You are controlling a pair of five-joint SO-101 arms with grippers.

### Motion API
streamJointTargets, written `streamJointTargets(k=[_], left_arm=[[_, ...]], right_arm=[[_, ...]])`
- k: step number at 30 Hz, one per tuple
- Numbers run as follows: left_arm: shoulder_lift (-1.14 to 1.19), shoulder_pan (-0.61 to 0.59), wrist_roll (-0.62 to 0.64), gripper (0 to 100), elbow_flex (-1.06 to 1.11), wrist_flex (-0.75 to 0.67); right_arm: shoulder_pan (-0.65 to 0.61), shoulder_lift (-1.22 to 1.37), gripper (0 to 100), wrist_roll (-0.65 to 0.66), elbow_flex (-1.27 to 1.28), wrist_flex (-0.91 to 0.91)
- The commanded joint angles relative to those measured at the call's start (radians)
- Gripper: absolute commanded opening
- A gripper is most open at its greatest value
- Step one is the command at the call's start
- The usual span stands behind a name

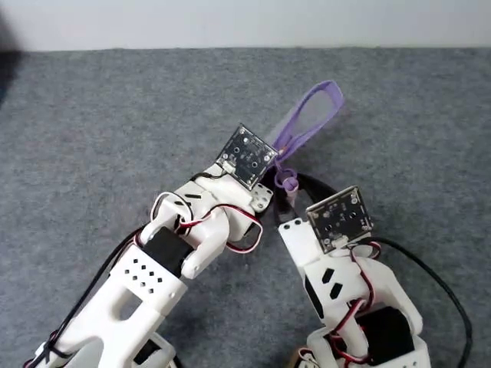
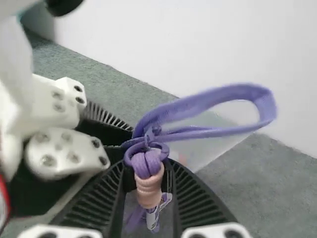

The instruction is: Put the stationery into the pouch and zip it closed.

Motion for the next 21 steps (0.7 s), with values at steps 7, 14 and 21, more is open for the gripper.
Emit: streamJointTargets(k=[7, 14, 21], left_arm=[[-0.008, -0.018, -0.011, 1, -0.021, 0.095], [-0.031, -0.018, -0.011, 1, -0.016, 0.109], [-0.129, -0.044, -0.009, 1, -0.013, 0.172]], right_arm=[[0.189, 0.174, 0.7, 0.011, -0.043, -0.246], [0.291, 0.344, 0.7, 0.011, -0.043, -0.469], [0.386, 0.506, 0.7, 0.011, -0.117, -0.542]])
